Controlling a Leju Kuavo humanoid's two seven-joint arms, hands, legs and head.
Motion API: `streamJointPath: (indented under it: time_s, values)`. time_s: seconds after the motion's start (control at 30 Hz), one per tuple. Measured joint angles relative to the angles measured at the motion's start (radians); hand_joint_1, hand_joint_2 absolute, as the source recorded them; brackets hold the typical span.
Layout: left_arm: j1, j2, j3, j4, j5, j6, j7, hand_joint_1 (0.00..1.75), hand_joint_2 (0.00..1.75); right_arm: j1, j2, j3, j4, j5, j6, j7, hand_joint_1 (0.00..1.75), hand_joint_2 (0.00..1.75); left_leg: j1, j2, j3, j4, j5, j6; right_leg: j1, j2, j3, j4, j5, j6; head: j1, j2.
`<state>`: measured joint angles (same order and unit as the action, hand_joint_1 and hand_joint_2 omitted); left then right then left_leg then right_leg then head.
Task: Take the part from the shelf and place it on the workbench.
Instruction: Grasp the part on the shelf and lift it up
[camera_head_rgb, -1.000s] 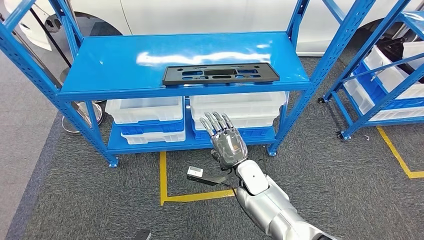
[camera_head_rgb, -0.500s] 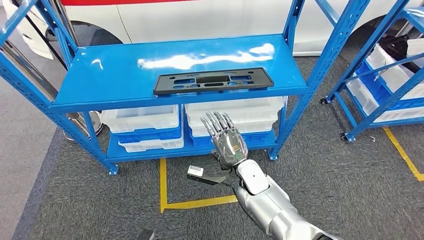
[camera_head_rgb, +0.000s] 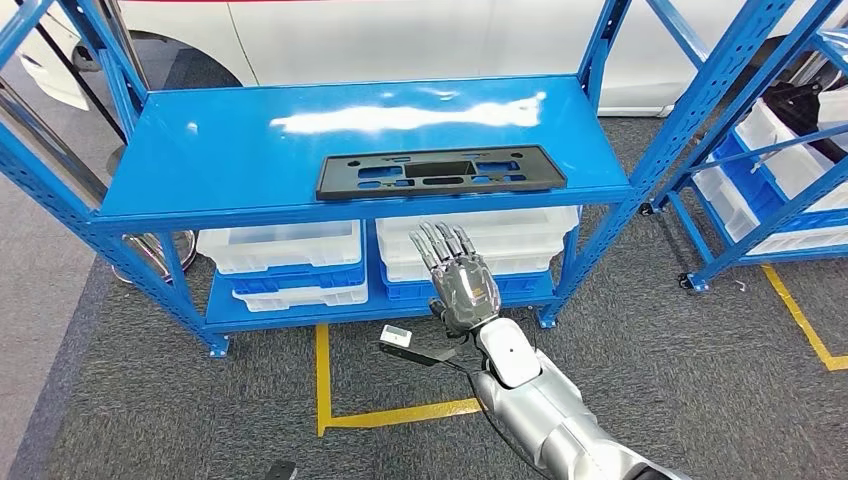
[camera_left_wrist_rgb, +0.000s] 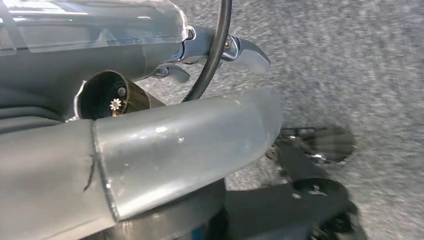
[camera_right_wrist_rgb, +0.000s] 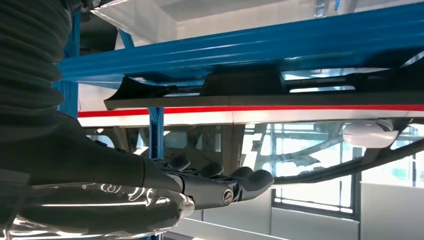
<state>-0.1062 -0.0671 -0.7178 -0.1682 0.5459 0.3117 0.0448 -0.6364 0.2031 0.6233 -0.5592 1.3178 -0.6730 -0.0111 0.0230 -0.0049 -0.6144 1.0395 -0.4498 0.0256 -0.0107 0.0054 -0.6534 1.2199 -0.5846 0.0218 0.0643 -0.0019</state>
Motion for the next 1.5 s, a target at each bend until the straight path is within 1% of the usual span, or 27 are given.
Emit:
streamJointPath:
  time_s: [0.07,0.1,0.13,0.2,0.23,0.27,0.37,0.43,0.47,0.53,0.57,0.6,0.67,0.73,0.87,0.93,0.97,1.03,1.07,1.1,1.13,1.2,1.23,1.27,1.4,1.43,1.5]
  values:
    - [0.001,0.0,0.0,0.0,0.0,0.001,0.0,0.0,0.0,0.002,-0.01,0.0,0.002,-0.002,0.0,0.006,0.0,1.75,-0.001,-0.001,0.013,0.0,-0.011,0.003,-0.001,0.0,-0.068,0.086,-0.004,0.001,0.0,0.0]
    - [0.003,0.001,-0.001,0.0,0.001,0.001,0.0,0.0,0.0,0.004,-0.015,0.0,0.004,-0.003,-0.001,0.007,0.0,1.75,-0.002,-0.002,0.022,0.0,-0.018,0.003,-0.001,0.0,-0.084,0.088,0.02,-0.001,0.0,0.0]
    - [0.004,0.001,-0.001,0.0,0.001,0.001,0.0,0.0,0.0,0.004,-0.02,0.0,0.005,-0.004,-0.001,0.008,0.0,1.75,-0.002,-0.002,0.034,0.0,-0.026,0.002,-0.001,0.0,-0.082,0.052,0.063,-0.005,0.0,0.0]
    - [0.005,0.001,-0.002,0.0,0.002,0.001,0.0,0.0,0.0,0.003,-0.028,0.0,0.005,-0.007,-0.001,0.008,0.0,1.75,-0.004,-0.003,0.055,-0.002,-0.042,-0.003,0.005,0.0,-0.045,-0.072,0.152,-0.019,0.0,0.0]
    - [0.005,0.001,-0.002,0.0,0.002,0.001,0.0,0.0,0.0,0.002,-0.031,0.0,0.005,-0.007,-0.001,0.008,0.0,1.75,-0.005,-0.004,0.062,-0.004,-0.048,-0.008,0.009,0.0,-0.025,-0.121,0.174,-0.025,0.0,0.0]
    - [0.003,0.001,-0.002,0.0,0.002,0.001,0.0,0.0,0.0,0.001,-0.033,-0.001,0.005,-0.007,-0.001,0.008,0.0,1.75,-0.006,-0.003,0.066,-0.006,-0.052,-0.013,0.013,-0.001,-0.013,-0.15,0.178,-0.029,0.0,0.0]
    - [0.0,0.001,-0.005,0.0,0.003,0.0,0.0,0.0,0.0,0.001,-0.038,-0.001,0.004,-0.007,-0.001,0.011,0.0,1.75,-0.006,0.0,0.075,-0.018,-0.059,-0.031,0.013,0.002,0.007,-0.178,0.16,-0.037,0.0,0.0]
    - [-0.001,0.002,-0.007,0.0,0.004,0.0,-0.001,0.0,0.0,-0.001,-0.039,-0.001,0.002,-0.006,-0.001,0.015,0.0,1.75,-0.007,0.003,0.064,0.017,-0.081,-0.038,0.006,0.003,0.03,-0.198,0.157,-0.047,-0.003,0.0]
    - [-0.002,0.002,-0.008,0.0,0.005,0.0,-0.001,0.0,0.0,-0.002,-0.04,-0.002,0.002,-0.006,-0.001,0.017,0.0,1.75,-0.006,0.003,0.04,0.066,-0.1,-0.041,0.004,0.002,0.042,-0.204,0.153,-0.052,-0.005,0.0]
    - [0.0,0.002,-0.009,0.0,0.005,0.0,-0.002,0.0,0.0,-0.002,-0.041,-0.002,0.002,-0.006,0.0,0.021,0.0,1.75,-0.005,0.003,-0.038,0.193,-0.135,-0.045,0.006,0.0,0.058,-0.206,0.14,-0.059,-0.007,0.0]
    - [0.002,0.002,-0.009,0.0,0.005,0.0,-0.002,0.0,0.0,0.0,-0.042,-0.002,0.002,-0.006,0.0,0.022,0.0,1.75,-0.005,0.003,-0.071,0.234,-0.135,-0.047,0.007,0.001,0.066,-0.205,0.133,-0.06,-0.007,0.0]
    - [0.004,0.002,-0.01,0.0,0.005,0.0,-0.002,0.0,0.0,0.001,-0.042,-0.002,0.002,-0.006,0.0,0.022,0.0,1.75,-0.005,0.003,-0.089,0.24,-0.113,-0.048,0.008,0.002,0.076,-0.203,0.124,-0.06,-0.007,0.0]
    - [0.007,0.003,-0.01,0.0,0.005,0.0,-0.002,0.0,0.0,0.002,-0.043,-0.003,0.002,-0.006,0.0,0.022,0.0,1.75,-0.005,0.003,-0.073,0.149,-0.022,-0.044,0.008,0.005,0.098,-0.198,0.103,-0.058,-0.006,0.0]
    - [0.007,0.004,-0.01,0.001,0.005,0.0,-0.002,0.0,0.0,0.002,-0.043,-0.004,0.002,-0.006,0.0,0.022,0.0,1.75,-0.011,0.003,-0.033,0.044,0.038,-0.034,0.01,0.007,0.113,-0.193,0.085,-0.051,-0.006,0.0]
    - [0.004,0.005,-0.011,0.002,0.005,0.001,-0.001,0.0,0.0,0.003,-0.044,-0.008,0.001,-0.005,0.0,0.023,0.0,1.75,-0.013,0.001,-0.002,-0.015,0.019,-0.016,0.012,0.006,0.113,-0.195,0.069,-0.032,-0.006,0.0]
    - [0.005,0.006,-0.012,0.002,0.005,0.001,-0.001,0.0,0.0,0.001,-0.044,-0.011,-0.003,-0.005,0.0,0.022,0.0,1.75,-0.006,0.002,0.013,-0.028,0.015,-0.006,0.011,0.005,0.099,-0.159,0.05,-0.021,-0.006,0.0]
    - [0.004,0.005,-0.012,0.002,0.005,0.001,-0.001,0.0,0.0,0.001,-0.044,-0.012,-0.005,-0.005,0.0,0.022,0.0,1.75,-0.004,0.002,0.021,-0.033,0.011,-0.002,0.009,0.003,0.073,-0.109,0.031,-0.015,-0.005,0.0]
    - [0.003,0.005,-0.013,0.002,0.005,0.0,-0.001,0.0,0.0,0.002,-0.046,-0.014,-0.005,-0.005,0.0,0.022,0.0,1.75,-0.004,0.003,0.035,-0.035,0.0,0.004,0.003,0.002,-0.012,0.027,-0.007,-0.006,-0.005,0.0]
    - [0.003,0.005,-0.014,0.002,0.005,0.0,-0.001,0.0,0.0,0.005,-0.047,-0.014,-0.005,-0.005,0.0,0.022,0.0,1.75,-0.003,0.002,0.044,-0.035,-0.008,0.004,-0.001,0.001,-0.05,0.072,-0.005,-0.002,-0.005,0.0]
    - [0.004,0.005,-0.015,0.002,0.005,0.0,0.0,0.0,0.0,0.009,-0.048,-0.015,-0.004,-0.005,0.0,0.022,0.0,1.75,-0.003,0.001,0.054,-0.035,-0.016,0.003,-0.004,0.001,-0.072,0.084,0.016,0.0,-0.005,0.0]
    - [0.005,0.005,-0.015,0.002,0.005,0.0,0.0,0.0,0.0,0.01,-0.049,-0.017,-0.004,-0.005,0.0,0.021,0.0,1.75,-0.001,0.0,0.066,-0.034,-0.025,0.0,-0.008,0.0,-0.076,0.059,0.057,0.003,-0.005,0.0]
    - [0.006,0.005,-0.016,0.002,0.005,0.0,0.001,0.0,0.0,0.01,-0.049,-0.022,-0.004,-0.005,0.0,0.019,0.0,1.75,0.001,-0.002,0.09,-0.033,-0.046,-0.011,-0.012,-0.001,-0.044,-0.059,0.154,0.005,-0.004,0.0]
    - [0.005,0.005,-0.016,0.003,0.005,0.0,0.001,0.0,0.0,0.009,-0.049,-0.025,-0.004,-0.003,0.0,0.016,0.0,1.75,0.0,-0.003,0.097,-0.031,-0.055,-0.018,-0.01,-0.002,-0.023,-0.112,0.178,0.003,-0.004,0.0]
    - [0.003,0.005,-0.016,0.003,0.006,0.0,0.002,0.0,0.0,0.009,-0.049,-0.026,-0.004,0.0,0.0,0.012,0.0,1.75,0.0,-0.004,0.1,-0.03,-0.062,-0.025,-0.007,-0.002,-0.01,-0.146,0.183,-0.002,-0.005,0.0]
    - [-0.002,0.005,-0.017,0.003,0.007,-0.002,0.004,0.0,0.0,0.015,-0.041,-0.027,-0.011,0.016,0.0,-0.004,0.0,1.75,0.002,0.0,0.105,-0.027,-0.08,-0.048,-0.003,0.004,0.012,-0.174,0.153,-0.032,-0.006,0.0]
    - [-0.003,0.005,-0.017,0.003,0.007,-0.002,0.004,0.0,0.0,0.015,-0.037,-0.027,-0.013,0.018,0.001,-0.007,0.0,1.75,0.002,0.001,0.095,-0.001,-0.094,-0.051,-0.004,0.004,0.022,-0.178,0.148,-0.04,-0.006,0.0]
    - [-0.005,0.005,-0.017,0.003,0.007,-0.002,0.004,0.0,0.0,0.017,-0.028,-0.027,-0.016,0.024,0.003,-0.013,0.0,1.75,0.002,0.002,0.031,0.12,-0.136,-0.054,-0.002,0.001,0.039,-0.182,0.137,-0.052,-0.007,0.0]
